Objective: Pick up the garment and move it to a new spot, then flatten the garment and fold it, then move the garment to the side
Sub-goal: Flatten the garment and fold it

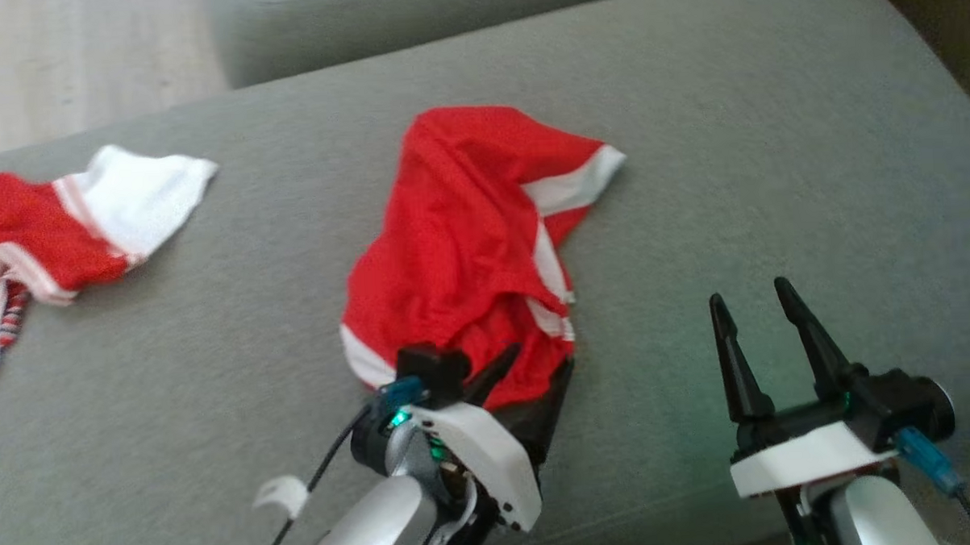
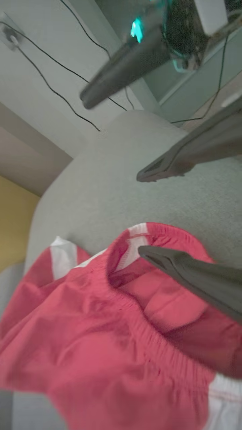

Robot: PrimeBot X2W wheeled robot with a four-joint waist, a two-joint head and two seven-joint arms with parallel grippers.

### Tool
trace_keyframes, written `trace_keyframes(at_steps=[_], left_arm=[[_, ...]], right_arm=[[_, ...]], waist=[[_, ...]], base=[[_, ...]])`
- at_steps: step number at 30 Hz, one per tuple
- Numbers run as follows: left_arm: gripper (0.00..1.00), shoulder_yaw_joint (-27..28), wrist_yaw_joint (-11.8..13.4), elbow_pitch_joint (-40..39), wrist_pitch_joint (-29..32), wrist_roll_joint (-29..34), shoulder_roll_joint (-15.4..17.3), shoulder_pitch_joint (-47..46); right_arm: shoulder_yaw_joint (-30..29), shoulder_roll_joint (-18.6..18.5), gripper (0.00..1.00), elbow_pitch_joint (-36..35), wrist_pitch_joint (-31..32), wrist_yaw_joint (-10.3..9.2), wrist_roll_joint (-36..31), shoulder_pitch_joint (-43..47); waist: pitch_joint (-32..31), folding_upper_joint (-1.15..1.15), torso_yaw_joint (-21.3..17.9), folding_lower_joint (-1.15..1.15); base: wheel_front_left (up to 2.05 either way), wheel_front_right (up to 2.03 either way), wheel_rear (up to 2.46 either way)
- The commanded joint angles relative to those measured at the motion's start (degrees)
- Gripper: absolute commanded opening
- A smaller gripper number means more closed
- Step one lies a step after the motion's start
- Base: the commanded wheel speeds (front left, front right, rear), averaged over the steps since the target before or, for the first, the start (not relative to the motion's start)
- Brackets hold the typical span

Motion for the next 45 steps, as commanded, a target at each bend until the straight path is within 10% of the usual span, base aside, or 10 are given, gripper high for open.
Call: trace_keyframes(at_steps=[1, 14, 23, 25, 34, 38, 45], left_arm=[[1.0, -0.45, 1.82, 0.63, 0.85, -1.33, -0.32, -4.77], [1.0, -8.07, 11.06, 12.26, -0.09, -7.72, -0.32, -14.71], [1.0, -12.32, 12.75, 18.13, -2.94, -10.57, -0.32, -19.43], [0.0, -13.48, 12.8, 19.31, -4.03, -10.83, -0.32, -20.54], [0.0, -14.78, 7.77, 15.24, -6.38, -16.22, 0.25, -20.32], [0.0, -14.24, 6.69, 4.01, -2.94, -19.38, 7.43, -15.13], [0.0, -9.97, 13.69, -19.74, 0.67, -25.0, 25.38, -0.9]], right_arm=[[1.4, 0.22, 1.0, -2.07, -0.33, -0.04, 0.49, -3.25], [1.96, 1.16, 1.0, -2.21, -0.33, -0.04, 1.72, -4.14], [1.74, 1.31, 1.0, -2.22, -0.33, -0.04, 2.0, -4.42], [1.91, 1.32, 1.0, -2.11, -0.33, -0.04, 2.03, -4.56], [0.36, 1.35, 1.0, -2.47, -0.33, -0.04, 1.97, -2.57], [-0.26, 1.35, 1.0, -2.5, -0.33, -0.04, 1.7, -0.71], [-0.72, 1.35, 1.0, -2.75, -0.33, -0.04, 1.72, 1.48]], waist=[[2.26, 0.0, -4.41, 0.0], [4.36, 0.0, -10.01, 0.0], [4.57, 0.0, -10.63, 0.0], [4.66, 0.0, -10.64, 0.0], [2.86, 0.0, -6.62, 0.0], [1.06, 0.0, -3.56, 0.0], [-1.36, 0.0, 2.44, 0.0]], base=[[0.0, 0.0, 0.0], [0.0, 0.0, 0.0], [0.0, 0.0, 0.0], [0.0, 0.0, 0.0], [0.0, 0.0, 0.0], [0.0, 0.0, 0.0], [0.0, 0.0, 0.0]])
